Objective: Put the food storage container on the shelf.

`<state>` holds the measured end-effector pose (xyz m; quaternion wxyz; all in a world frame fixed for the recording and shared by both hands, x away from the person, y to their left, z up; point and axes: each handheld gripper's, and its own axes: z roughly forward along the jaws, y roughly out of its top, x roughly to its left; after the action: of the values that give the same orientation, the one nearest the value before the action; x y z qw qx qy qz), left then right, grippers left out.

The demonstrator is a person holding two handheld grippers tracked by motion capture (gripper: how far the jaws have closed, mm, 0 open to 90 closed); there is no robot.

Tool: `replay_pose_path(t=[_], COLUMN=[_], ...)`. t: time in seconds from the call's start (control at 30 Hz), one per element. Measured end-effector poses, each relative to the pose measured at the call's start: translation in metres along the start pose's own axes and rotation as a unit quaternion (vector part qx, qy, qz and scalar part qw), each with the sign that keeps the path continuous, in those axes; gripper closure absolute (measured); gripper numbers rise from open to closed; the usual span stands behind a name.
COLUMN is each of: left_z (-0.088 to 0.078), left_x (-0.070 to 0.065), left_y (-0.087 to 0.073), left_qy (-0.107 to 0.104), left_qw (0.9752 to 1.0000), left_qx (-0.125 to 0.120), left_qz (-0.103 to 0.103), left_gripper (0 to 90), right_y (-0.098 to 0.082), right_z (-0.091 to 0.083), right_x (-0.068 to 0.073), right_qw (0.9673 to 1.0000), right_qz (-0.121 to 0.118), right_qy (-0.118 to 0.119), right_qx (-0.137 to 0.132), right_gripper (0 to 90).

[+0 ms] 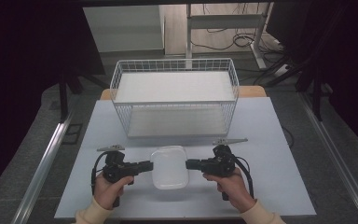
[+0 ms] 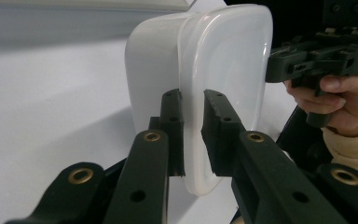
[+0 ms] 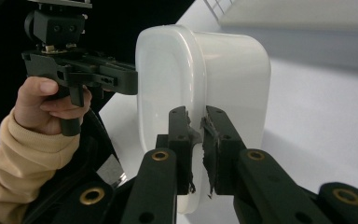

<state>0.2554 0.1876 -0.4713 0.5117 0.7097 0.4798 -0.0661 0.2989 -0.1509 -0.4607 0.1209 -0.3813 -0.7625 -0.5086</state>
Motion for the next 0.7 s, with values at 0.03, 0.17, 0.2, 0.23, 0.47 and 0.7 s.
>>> replay_pose_path(t=[0.03,0.17,0.2,0.23,0.47,0.7], left_z=[-0.001,-0.003,-0.003,-0.003,-0.004,-0.004], left_x=[-0.001,-0.005,-0.005,-0.004,-0.004,-0.006], left_y=[0.001,0.006,0.008,0.009,0.017,0.032], left_qy=[0.002,0.008,0.008,0.008,0.01,0.007], left_qw=[1.0,0.9998,0.9997,0.9997,0.9994,0.9988], left_qx=[0.0,-0.003,-0.003,-0.004,-0.007,-0.013], left_qz=[0.005,0.02,0.022,0.023,0.032,0.047], left_gripper=[79.0,79.0,79.0,78.9,78.7,78.3], right_y=[0.001,0.007,0.009,0.01,0.019,0.033], right_z=[-0.001,-0.003,-0.004,-0.004,-0.006,-0.012], right_x=[0.002,0.006,0.007,0.008,0.01,0.017], right_qw=[1.0,0.9996,0.9994,0.9993,0.9981,0.9959], right_qz=[-0.005,-0.027,-0.032,-0.036,-0.058,-0.084], right_qy=[0.0,-0.004,-0.007,-0.008,-0.014,-0.025], right_qx=[-0.002,-0.007,-0.008,-0.008,-0.013,-0.021], right_gripper=[81.1,81.1,81.1,81.2,81.3,81.4])
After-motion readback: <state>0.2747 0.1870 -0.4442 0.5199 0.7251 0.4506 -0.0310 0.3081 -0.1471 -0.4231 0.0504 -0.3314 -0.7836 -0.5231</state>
